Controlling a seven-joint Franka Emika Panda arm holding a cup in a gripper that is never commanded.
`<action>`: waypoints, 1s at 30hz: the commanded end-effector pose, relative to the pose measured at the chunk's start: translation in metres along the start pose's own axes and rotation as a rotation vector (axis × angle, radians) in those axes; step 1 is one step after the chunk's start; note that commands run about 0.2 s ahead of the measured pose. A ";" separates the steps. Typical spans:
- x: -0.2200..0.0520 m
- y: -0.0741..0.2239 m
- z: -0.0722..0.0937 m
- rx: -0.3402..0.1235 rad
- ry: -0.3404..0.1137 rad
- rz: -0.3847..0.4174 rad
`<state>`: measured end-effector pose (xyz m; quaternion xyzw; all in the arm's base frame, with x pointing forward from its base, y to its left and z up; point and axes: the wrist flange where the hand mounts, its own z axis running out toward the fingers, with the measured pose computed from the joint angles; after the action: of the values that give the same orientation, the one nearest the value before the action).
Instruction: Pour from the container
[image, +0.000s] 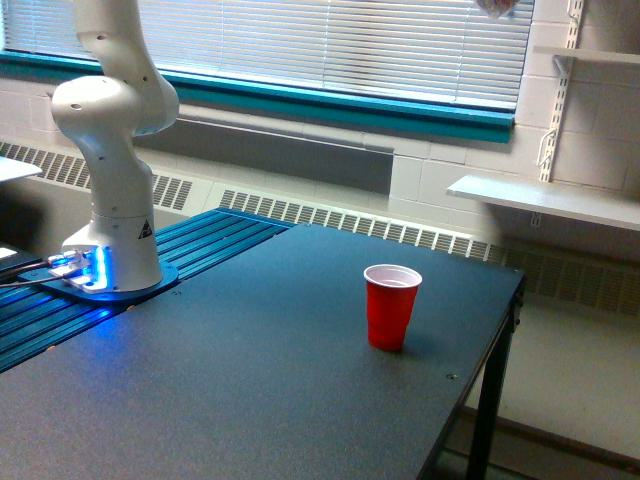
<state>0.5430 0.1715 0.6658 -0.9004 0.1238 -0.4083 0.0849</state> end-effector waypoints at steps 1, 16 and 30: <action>0.007 -0.010 -0.052 0.081 0.044 -0.019; 0.021 0.036 -0.092 0.097 -0.106 0.123; 0.039 0.071 -0.075 0.059 -0.200 0.317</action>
<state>0.4908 0.1036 0.7369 -0.9025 0.2140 -0.3252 0.1844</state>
